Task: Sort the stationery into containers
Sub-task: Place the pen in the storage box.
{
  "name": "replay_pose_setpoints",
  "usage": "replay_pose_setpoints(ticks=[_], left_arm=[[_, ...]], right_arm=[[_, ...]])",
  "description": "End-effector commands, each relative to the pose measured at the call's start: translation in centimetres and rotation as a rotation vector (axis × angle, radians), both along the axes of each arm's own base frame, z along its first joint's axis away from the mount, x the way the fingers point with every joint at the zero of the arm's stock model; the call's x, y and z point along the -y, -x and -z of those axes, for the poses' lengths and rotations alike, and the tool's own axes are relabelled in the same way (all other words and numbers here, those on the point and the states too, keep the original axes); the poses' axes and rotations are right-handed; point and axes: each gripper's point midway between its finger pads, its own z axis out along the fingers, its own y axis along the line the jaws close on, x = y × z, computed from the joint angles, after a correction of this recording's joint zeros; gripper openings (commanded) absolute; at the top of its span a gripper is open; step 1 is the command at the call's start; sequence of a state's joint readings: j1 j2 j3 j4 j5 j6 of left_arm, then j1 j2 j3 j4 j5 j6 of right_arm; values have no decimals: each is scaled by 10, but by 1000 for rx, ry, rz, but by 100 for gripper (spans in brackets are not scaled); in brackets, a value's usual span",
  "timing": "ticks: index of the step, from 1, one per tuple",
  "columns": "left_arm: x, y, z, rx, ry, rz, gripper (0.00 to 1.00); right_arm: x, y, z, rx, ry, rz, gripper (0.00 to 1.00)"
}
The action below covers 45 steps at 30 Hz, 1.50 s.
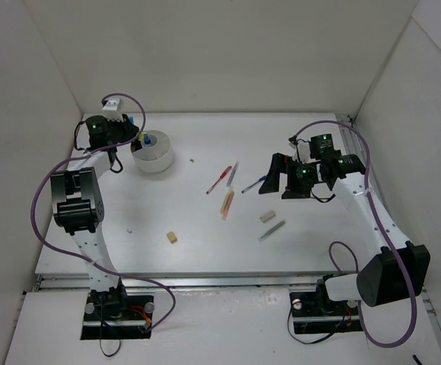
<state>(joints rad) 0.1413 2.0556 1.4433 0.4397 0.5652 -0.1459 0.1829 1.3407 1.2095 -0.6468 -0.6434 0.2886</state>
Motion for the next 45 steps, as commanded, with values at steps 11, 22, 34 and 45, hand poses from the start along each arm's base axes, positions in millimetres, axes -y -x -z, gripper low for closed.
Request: replay_pose_setpoints(ticks=[11, 22, 34, 45], left_arm=[[0, 4, -33, 71, -16, -32, 18], [9, 22, -63, 110, -6, 1, 50], [8, 57, -113, 194, -30, -31, 58], [2, 99, -148, 188, 63, -103, 100]], right_arm=[[-1, 1, -14, 62, -29, -16, 98], [-1, 7, -21, 91, -36, -19, 98], [2, 12, -25, 113, -29, -9, 98], [7, 6, -6, 138, 162, 52, 98]])
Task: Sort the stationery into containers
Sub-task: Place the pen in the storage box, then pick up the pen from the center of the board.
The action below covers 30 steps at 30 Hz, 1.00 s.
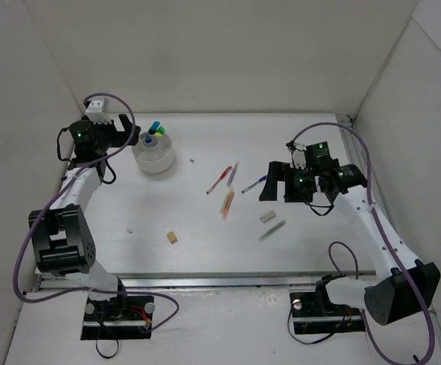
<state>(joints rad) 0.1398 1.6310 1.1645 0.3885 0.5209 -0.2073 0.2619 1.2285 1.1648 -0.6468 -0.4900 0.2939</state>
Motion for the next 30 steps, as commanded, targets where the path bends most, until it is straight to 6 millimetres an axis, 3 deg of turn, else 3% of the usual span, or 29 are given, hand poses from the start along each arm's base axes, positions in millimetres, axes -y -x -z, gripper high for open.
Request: replay_pose_setpoints(ticks=[1, 5, 6, 8, 11, 13, 17, 18, 22, 25, 27, 30], left_arm=[[-9, 17, -65, 103, 35, -74, 100], [-7, 47, -64, 26, 114, -115, 100], [-4, 55, -52, -13, 138, -116, 100], [2, 78, -52, -62, 181, -120, 100], [15, 114, -23, -167, 223, -133, 100], [31, 141, -17, -212, 224, -124, 100], [43, 183, -1, -272, 224, -169, 100], [45, 195, -6, -265, 221, -173, 100], [52, 221, -7, -250, 238, -165, 100], [58, 233, -9, -223, 251, -144, 100], [59, 240, -10, -216, 260, -133, 100], [64, 244, -9, -216, 270, -106, 100]], right_arm=[[5, -11, 0, 53, 78, 50, 98], [20, -20, 18, 46, 202, 152, 98], [22, -21, 24, 30, 213, 183, 98], [20, -28, 34, 27, 250, 203, 98], [17, -39, 45, 52, 309, 246, 98], [19, -45, 54, 64, 359, 287, 98], [11, -51, 78, 46, 389, 296, 98], [8, -54, 81, 48, 388, 298, 98], [3, -62, 105, 6, 390, 315, 98], [-1, -79, 113, -29, 352, 384, 98], [-8, -97, 106, -22, 302, 459, 98], [-7, -123, 117, -31, 310, 590, 98]])
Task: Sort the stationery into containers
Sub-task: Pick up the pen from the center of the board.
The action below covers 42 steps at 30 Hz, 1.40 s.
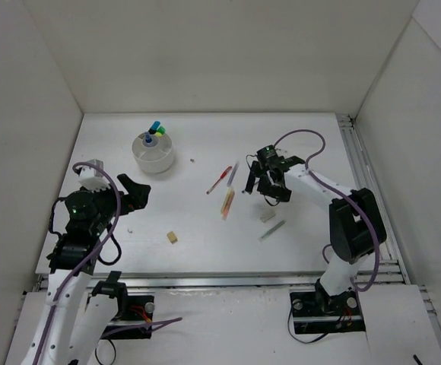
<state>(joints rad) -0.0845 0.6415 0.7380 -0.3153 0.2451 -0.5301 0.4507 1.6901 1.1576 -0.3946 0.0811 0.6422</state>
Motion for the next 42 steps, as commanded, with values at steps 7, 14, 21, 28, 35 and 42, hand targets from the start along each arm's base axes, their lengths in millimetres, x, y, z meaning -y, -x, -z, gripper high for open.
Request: replay_pose_setpoints(ticks=[7, 14, 21, 28, 35, 42], left_arm=[[16, 0, 4, -9, 58, 66, 100], [29, -1, 9, -26, 79, 129, 100], [27, -4, 9, -19, 65, 124, 100], [14, -2, 5, 3, 39, 55, 100], [14, 0, 0, 22, 27, 64, 100], [35, -1, -9, 58, 35, 200, 100]], right_arm=[[-10, -92, -5, 148, -48, 322, 98], [17, -123, 23, 117, -24, 415, 91], [13, -138, 37, 109, -12, 411, 75], [14, -142, 43, 109, 5, 409, 16], [21, -145, 17, 166, 27, 392, 0], [-7, -151, -56, 348, 29, 7, 0]])
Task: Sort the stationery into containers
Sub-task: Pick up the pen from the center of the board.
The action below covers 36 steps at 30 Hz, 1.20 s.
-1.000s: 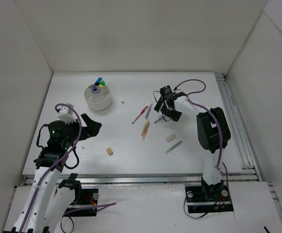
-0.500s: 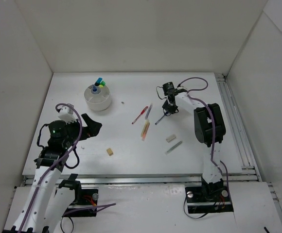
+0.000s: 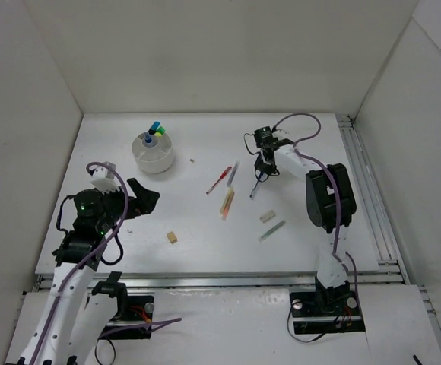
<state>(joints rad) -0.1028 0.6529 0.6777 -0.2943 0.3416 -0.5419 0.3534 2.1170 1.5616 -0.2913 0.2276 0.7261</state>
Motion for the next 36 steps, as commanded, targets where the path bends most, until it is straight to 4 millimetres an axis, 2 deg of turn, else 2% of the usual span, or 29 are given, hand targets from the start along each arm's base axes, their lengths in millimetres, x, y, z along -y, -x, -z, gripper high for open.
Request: replay_pose_setpoints(ticks=[1, 2, 3, 4, 5, 7, 8, 9, 10, 11, 12, 13, 17, 21, 24, 25, 29, 30, 31, 32, 33, 36], left_arm=[[17, -9, -36, 131, 4, 117, 100], [23, -6, -38, 133, 15, 155, 100], [27, -6, -41, 146, 18, 184, 100], [31, -8, -43, 156, 25, 209, 100], [39, -4, -47, 165, 43, 259, 100], [50, -2, -53, 198, 58, 329, 100], [57, 2, -56, 203, 78, 376, 100], [61, 3, -57, 206, 87, 404, 100], [67, 7, -62, 234, 97, 457, 100], [72, 8, -64, 240, 111, 482, 100], [73, 9, -65, 243, 122, 491, 100], [78, 11, -69, 254, 132, 517, 100], [93, 21, -73, 260, 178, 591, 100], [108, 30, -79, 290, 198, 626, 100], [115, 30, -82, 297, 215, 610, 98], [120, 30, -83, 297, 223, 604, 95], [129, 24, -80, 290, 254, 532, 86], [130, 21, -80, 289, 254, 511, 85], [128, 14, -79, 285, 253, 464, 83], [133, 15, -76, 276, 255, 461, 81], [133, 13, -77, 279, 258, 446, 80], [137, 9, -78, 285, 266, 406, 75]], right_arm=[[-34, -18, -103, 285, -11, -311, 0], [-55, -10, -131, 351, -85, -430, 0], [-66, 4, -129, 363, -86, -597, 0], [-82, 5, -145, 449, -115, -704, 0], [-105, 29, -174, 524, -205, -881, 0], [-124, 65, -176, 591, -228, -1132, 0], [-134, 88, -198, 657, -258, -1257, 0], [-145, 109, -195, 675, -246, -1357, 0], [-150, 133, -207, 705, -262, -1455, 0], [-155, 148, -207, 733, -229, -1559, 0], [-163, 172, -205, 709, -255, -1635, 0], [-166, 187, -216, 743, -261, -1689, 0], [-175, 226, -218, 775, -273, -1810, 0], [-184, 244, -223, 797, -265, -1854, 0], [-189, 244, -226, 793, -234, -1831, 0], [-189, 239, -224, 784, -211, -1808, 0], [-200, 242, -233, 822, -197, -1762, 0], [-204, 241, -240, 861, -193, -1746, 0], [-202, 238, -246, 889, -181, -1721, 0], [-203, 241, -243, 887, -201, -1708, 0], [-205, 240, -254, 943, -205, -1690, 0], [-205, 240, -259, 963, -218, -1658, 0]])
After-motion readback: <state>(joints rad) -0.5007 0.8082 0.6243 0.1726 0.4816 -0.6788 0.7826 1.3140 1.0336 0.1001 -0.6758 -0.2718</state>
